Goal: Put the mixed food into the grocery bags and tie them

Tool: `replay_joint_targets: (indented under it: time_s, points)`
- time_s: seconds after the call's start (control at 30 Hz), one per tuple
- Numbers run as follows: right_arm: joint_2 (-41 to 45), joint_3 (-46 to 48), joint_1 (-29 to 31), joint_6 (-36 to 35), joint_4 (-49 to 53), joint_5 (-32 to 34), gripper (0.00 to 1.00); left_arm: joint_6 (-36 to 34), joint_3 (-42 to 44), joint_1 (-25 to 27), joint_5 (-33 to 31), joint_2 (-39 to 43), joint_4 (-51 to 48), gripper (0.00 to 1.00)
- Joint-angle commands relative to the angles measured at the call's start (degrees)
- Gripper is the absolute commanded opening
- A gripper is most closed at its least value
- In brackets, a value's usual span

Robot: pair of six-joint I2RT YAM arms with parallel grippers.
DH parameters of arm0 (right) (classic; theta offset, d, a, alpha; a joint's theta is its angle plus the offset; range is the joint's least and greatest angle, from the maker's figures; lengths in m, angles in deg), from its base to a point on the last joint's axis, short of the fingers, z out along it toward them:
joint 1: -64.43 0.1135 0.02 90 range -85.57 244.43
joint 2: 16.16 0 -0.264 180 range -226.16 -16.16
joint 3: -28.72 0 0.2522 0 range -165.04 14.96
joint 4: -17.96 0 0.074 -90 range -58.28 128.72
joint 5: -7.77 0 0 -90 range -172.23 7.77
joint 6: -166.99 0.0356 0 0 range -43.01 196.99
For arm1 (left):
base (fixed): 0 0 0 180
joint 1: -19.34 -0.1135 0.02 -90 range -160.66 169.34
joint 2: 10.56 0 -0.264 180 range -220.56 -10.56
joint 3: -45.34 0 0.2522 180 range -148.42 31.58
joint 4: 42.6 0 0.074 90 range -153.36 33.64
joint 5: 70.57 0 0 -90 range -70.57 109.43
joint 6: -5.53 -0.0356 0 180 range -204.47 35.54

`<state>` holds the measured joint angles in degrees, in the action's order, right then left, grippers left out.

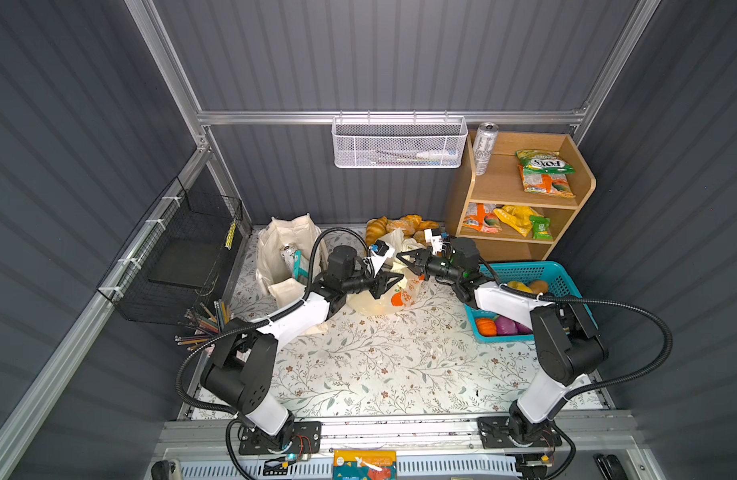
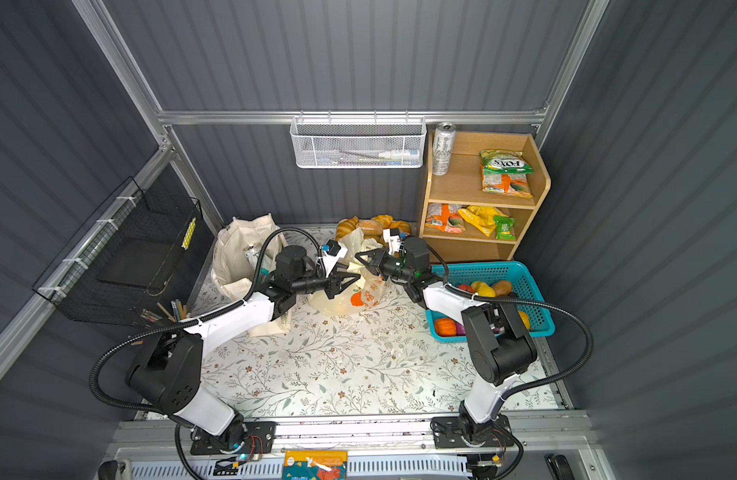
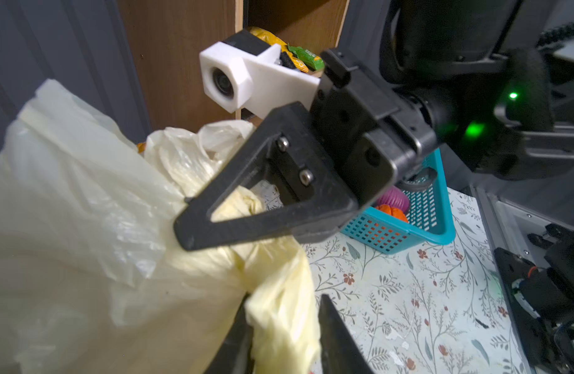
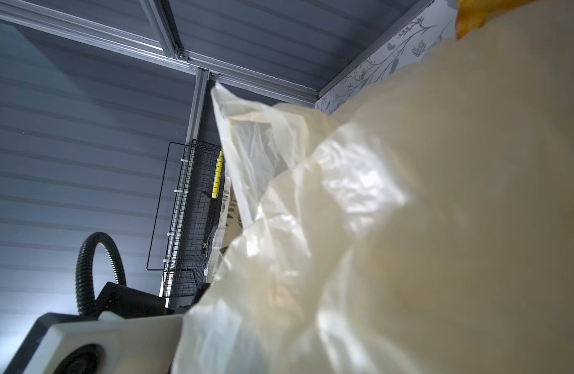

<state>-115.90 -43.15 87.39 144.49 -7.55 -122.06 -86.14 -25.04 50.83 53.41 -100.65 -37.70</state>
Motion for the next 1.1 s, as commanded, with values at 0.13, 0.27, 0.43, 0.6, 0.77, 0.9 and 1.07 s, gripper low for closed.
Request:
replay_joint_targets:
  time_s: [0.13, 0.27, 0.43, 0.6, 0.77, 0.9, 1.07]
  points:
    - [-2.15, 2.31, -2.50, -0.65, -11.99, 0.03, 0.00, 4.63, 3.04, 0.00, 2.51, 9.96, -1.79, 0.37]
    - [-3.07, 3.33, -2.66, -0.70, -14.91, -1.40, 0.00, 8.27, 4.02, -2.27, -4.14, 12.22, 0.69, 0.44]
    - [-3.70, 5.05, -2.76, -0.71, -19.23, -3.60, 0.00, 10.25, -2.03, -5.02, -7.44, 6.43, 2.74, 0.47]
    - [-4.43, 7.70, -3.36, -0.80, -24.79, -7.05, 0.00, 9.05, -10.29, -5.03, -4.37, -3.30, 0.28, 0.47]
    - [-4.84, 9.69, -3.53, -0.88, -27.35, -8.92, 0.00, 9.85, -13.66, -4.35, -1.40, -8.79, 1.43, 0.48]
    - [-4.28, 11.08, -3.63, -0.94, -28.95, -9.53, 0.00, 10.37, -14.89, -3.59, -1.33, -12.08, 1.91, 0.49]
    - [-2.84, 12.84, -4.45, -0.82, -34.29, -11.19, 0.00, 12.52, -14.33, -3.06, 0.20, -15.48, 2.12, 0.39]
